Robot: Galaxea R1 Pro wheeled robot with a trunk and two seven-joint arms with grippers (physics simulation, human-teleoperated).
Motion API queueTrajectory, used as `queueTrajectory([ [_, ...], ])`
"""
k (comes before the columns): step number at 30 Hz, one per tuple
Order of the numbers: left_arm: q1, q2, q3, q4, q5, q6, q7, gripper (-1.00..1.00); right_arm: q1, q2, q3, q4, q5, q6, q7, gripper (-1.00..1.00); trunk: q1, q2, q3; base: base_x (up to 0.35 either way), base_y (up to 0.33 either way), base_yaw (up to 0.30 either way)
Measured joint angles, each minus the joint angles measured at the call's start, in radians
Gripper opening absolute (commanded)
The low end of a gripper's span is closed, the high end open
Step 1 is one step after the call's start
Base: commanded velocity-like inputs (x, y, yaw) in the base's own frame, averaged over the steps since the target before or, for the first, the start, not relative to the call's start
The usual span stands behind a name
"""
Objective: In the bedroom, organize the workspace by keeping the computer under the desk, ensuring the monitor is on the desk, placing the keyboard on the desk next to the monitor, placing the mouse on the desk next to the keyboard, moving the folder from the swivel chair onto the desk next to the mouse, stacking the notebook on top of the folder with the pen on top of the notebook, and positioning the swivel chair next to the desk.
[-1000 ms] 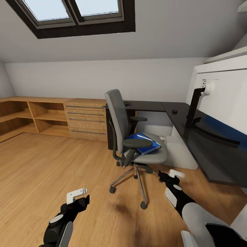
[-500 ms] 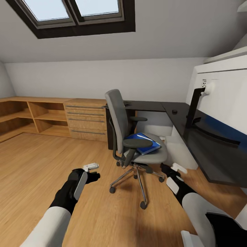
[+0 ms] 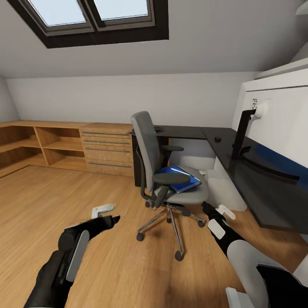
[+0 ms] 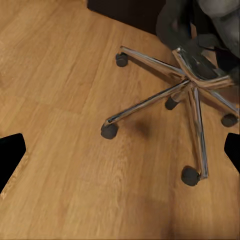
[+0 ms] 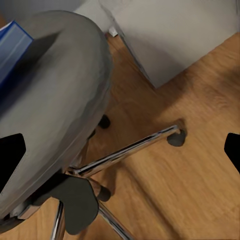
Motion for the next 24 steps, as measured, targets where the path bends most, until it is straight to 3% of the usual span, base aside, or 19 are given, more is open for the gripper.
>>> queueTrajectory([
  [3,0.057,0.000,0.000,-0.086,-0.001,0.001,0.000,1.00,0.000,0.001,0.001,-0.003,-0.002,-0.002,0.003,1.00,0.000,0.000,0.000,0.000,0.000,0.000],
  [7,0.079,0.000,0.000,-0.118,-0.001,0.002,0.001,1.00,0.000,0.000,0.001,-0.004,-0.003,-0.001,0.016,1.00,0.000,0.000,0.000,0.000,0.000,0.000],
  [18,0.084,0.000,0.000,-0.124,-0.001,0.001,0.003,1.00,0.000,0.000,-0.001,-0.004,-0.004,0.003,0.035,1.00,0.000,0.000,0.000,0.023,0.000,0.000],
  [19,0.084,0.000,0.000,-0.124,-0.002,0.002,0.003,1.00,0.000,-0.002,-0.002,-0.003,-0.030,0.001,0.035,1.00,0.000,0.000,0.000,0.263,0.000,0.000],
  [24,0.084,-0.001,0.000,-0.123,-0.001,0.003,0.004,1.00,0.000,-0.004,-0.002,-0.002,-0.053,0.001,0.033,1.00,0.000,0.000,0.000,0.223,0.000,0.000],
])
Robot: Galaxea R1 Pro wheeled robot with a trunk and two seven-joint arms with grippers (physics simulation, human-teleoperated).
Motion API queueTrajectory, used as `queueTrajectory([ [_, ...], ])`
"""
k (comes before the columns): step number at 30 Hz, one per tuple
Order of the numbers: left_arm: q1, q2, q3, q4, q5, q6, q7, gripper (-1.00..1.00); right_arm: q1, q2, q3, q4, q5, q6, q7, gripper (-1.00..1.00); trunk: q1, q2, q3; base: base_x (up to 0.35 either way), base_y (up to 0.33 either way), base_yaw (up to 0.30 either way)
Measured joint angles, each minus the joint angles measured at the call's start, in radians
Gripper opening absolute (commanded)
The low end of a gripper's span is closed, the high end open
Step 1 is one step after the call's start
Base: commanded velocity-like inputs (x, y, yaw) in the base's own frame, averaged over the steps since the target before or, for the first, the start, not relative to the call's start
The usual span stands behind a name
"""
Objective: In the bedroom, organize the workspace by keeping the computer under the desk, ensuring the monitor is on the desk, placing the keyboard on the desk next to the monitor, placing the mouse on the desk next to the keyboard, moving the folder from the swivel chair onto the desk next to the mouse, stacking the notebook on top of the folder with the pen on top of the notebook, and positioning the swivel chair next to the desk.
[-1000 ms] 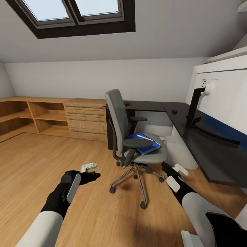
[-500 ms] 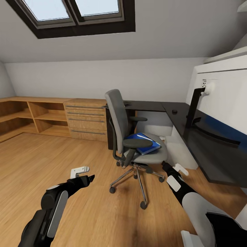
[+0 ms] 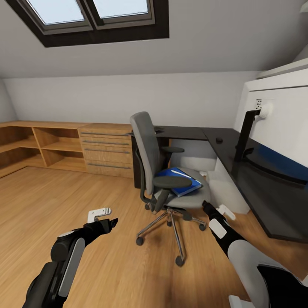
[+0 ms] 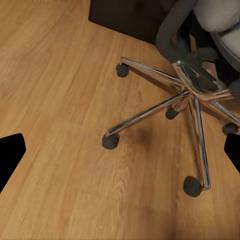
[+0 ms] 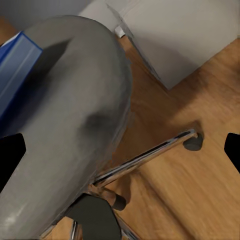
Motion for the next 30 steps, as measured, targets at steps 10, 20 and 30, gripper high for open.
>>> queueTrajectory([
  [10,0.000,0.000,0.001,0.015,0.001,0.001,0.002,1.00,0.000,-0.003,0.000,0.004,-0.004,-0.001,0.000,1.00,0.000,0.000,0.000,0.182,0.000,0.000],
  [20,0.000,-0.001,0.001,0.015,0.001,0.001,0.002,1.00,0.000,-0.006,-0.017,0.005,-0.005,-0.001,0.000,1.00,0.000,0.000,0.000,0.020,0.000,0.000],
  [30,0.000,-0.001,0.001,0.015,0.001,0.002,0.002,1.00,0.000,-0.016,-0.059,0.006,-0.005,-0.001,-0.001,1.00,0.000,0.000,0.000,0.097,0.000,0.000],
])
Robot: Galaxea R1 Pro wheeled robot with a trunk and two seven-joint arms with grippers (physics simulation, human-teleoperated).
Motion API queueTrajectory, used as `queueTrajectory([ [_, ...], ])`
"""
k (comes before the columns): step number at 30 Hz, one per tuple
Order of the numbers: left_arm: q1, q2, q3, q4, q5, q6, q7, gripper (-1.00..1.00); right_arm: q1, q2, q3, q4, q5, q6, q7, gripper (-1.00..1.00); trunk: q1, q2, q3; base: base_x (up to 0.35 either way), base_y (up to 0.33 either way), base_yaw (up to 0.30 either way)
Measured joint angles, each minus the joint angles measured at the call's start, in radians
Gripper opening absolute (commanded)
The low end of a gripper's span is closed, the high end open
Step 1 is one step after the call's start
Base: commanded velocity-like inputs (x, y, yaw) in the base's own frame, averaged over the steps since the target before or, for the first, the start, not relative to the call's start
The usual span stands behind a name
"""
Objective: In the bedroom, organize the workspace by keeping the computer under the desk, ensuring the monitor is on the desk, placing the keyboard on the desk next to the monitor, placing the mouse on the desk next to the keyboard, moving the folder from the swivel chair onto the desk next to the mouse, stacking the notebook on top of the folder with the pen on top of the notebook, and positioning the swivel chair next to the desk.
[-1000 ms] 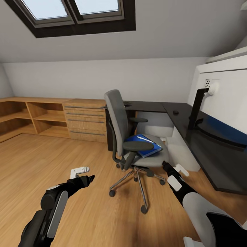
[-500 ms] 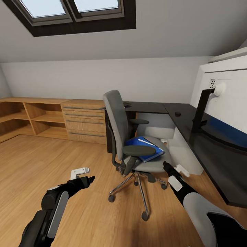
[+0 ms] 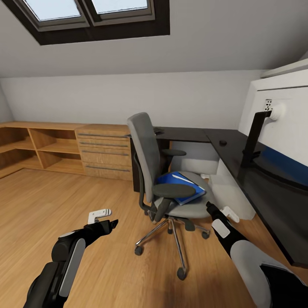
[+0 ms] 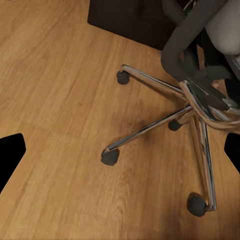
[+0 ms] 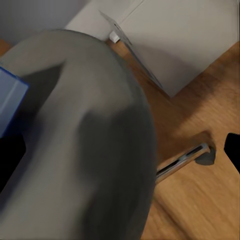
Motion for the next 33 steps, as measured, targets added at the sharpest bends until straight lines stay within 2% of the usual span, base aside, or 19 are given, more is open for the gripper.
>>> queueTrajectory([
  [6,0.000,0.000,0.000,0.000,0.000,0.001,0.000,1.00,0.000,-0.006,-0.023,0.000,0.000,0.001,-0.002,1.00,0.000,0.000,0.000,0.014,0.000,0.000],
  [9,0.000,0.000,0.000,0.000,0.000,0.002,0.000,1.00,0.000,-0.019,-0.032,0.002,-0.001,0.001,-0.002,1.00,0.000,0.000,0.000,0.086,0.000,0.000],
  [19,0.000,0.000,-0.001,0.002,0.000,0.003,0.000,1.00,0.000,-0.025,-0.035,0.002,-0.001,0.002,-0.002,1.00,0.000,0.000,0.000,0.029,0.000,0.000],
  [33,0.000,0.000,0.000,0.002,0.000,0.003,0.000,1.00,0.000,-0.026,-0.036,0.002,0.000,0.002,-0.003,1.00,0.000,0.000,0.000,0.224,0.000,0.000],
])
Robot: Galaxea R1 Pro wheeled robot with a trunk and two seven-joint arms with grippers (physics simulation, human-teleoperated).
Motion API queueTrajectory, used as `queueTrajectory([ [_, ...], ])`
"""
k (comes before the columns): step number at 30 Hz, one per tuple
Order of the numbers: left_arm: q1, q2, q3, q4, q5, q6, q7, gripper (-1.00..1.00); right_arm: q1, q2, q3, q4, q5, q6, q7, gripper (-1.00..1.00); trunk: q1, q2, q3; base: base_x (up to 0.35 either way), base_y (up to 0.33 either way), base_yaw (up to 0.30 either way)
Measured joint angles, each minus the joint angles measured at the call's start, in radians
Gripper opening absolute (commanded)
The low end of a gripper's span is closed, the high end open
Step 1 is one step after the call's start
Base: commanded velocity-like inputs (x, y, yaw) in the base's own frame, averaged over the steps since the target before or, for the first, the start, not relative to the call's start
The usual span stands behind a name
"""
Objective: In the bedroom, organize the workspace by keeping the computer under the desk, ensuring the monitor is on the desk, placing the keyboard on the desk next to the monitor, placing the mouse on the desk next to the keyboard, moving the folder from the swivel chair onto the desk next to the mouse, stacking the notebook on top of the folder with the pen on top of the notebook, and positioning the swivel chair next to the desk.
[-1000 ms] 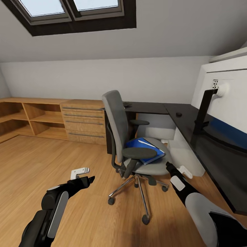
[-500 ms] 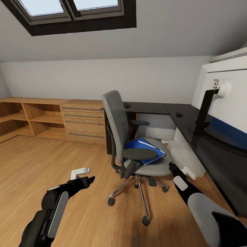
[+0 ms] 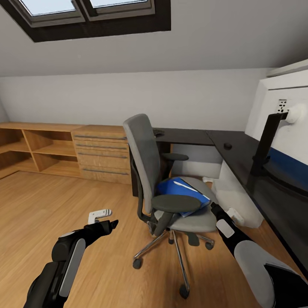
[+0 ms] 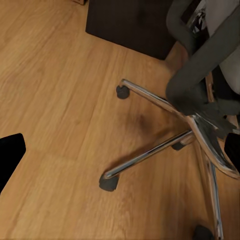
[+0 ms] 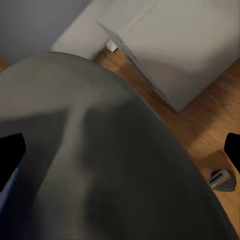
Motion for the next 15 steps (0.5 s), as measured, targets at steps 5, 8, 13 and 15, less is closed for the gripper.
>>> queueTrajectory([
  [5,0.000,0.000,0.000,0.003,0.000,-0.001,0.000,1.00,0.000,-0.001,-0.001,-0.001,0.005,-0.001,-0.001,1.00,0.000,0.000,0.000,0.136,0.000,0.000],
  [8,0.000,0.000,0.000,0.004,-0.001,-0.001,0.000,1.00,0.000,0.000,0.002,-0.001,0.002,0.000,-0.001,1.00,0.000,0.000,0.000,0.225,0.000,0.000],
  [13,0.000,0.000,0.000,0.006,-0.001,-0.002,0.000,1.00,0.001,-0.001,0.001,-0.001,0.000,0.000,0.000,1.00,0.000,0.000,0.000,0.062,0.000,0.000],
  [15,0.000,0.000,-0.001,0.006,-0.001,-0.002,0.000,1.00,0.000,-0.003,0.001,-0.001,0.000,0.000,0.000,1.00,0.000,0.000,0.000,0.151,0.000,0.000],
])
